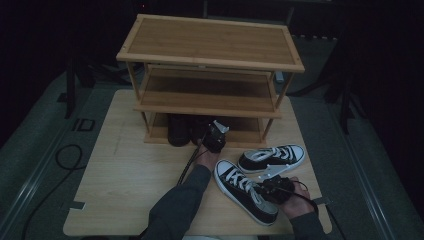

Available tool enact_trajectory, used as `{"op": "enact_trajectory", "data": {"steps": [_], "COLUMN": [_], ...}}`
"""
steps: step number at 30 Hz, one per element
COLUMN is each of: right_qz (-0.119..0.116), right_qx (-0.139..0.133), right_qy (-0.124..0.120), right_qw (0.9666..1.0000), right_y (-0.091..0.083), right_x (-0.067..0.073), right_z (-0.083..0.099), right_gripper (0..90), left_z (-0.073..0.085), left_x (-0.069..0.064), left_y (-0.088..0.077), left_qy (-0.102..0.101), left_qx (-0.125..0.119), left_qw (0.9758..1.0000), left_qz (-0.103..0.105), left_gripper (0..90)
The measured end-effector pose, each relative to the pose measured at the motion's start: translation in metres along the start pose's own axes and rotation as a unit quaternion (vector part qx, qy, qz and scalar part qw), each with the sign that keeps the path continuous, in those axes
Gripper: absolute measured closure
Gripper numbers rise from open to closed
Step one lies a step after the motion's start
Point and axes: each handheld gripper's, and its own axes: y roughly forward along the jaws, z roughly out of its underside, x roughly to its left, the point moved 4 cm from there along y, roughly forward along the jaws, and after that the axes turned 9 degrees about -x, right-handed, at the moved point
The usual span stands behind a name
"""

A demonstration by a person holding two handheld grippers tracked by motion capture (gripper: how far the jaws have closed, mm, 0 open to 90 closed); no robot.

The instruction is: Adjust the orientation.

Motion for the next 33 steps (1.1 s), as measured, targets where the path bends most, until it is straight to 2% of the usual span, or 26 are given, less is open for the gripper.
{"op": "enact_trajectory", "data": {"steps": [5,7,12,19,27,33], "right_qz": [0.005,0.008,-0.002,-0.013,-0.022,-0.045], "right_qx": [-0.002,-0.008,-0.020,-0.040,-0.049,-0.068], "right_qy": [0.002,0.005,0.031,0.060,0.065,0.070], "right_qw": [1.0000,0.9999,0.9993,0.9973,0.9964,0.9942], "right_y": [0.014,0.014,0.012,0.003,-0.006,-0.014], "right_x": [0.002,0.001,-0.002,-0.008,-0.012,-0.015], "right_z": [-0.004,-0.005,-0.003,0.000,0.000,-0.005], "right_gripper": [82.0,85.1,87.1,87.4,87.4,87.5], "left_z": [0.000,0.000,0.000,0.000,0.000,0.000], "left_x": [0.000,0.000,0.000,0.000,0.000,0.000], "left_y": [0.000,0.000,0.000,0.000,0.000,0.000], "left_qy": [0.000,0.001,0.002,0.001,0.000,0.000], "left_qx": [0.000,0.000,0.000,0.000,0.000,0.000], "left_qw": [1.0000,1.0000,1.0000,1.0000,1.0000,1.0000], "left_qz": [0.000,0.000,0.001,0.000,0.000,0.000], "left_gripper": [89.2,89.1,89.2,89.1,89.1,89.2]}}
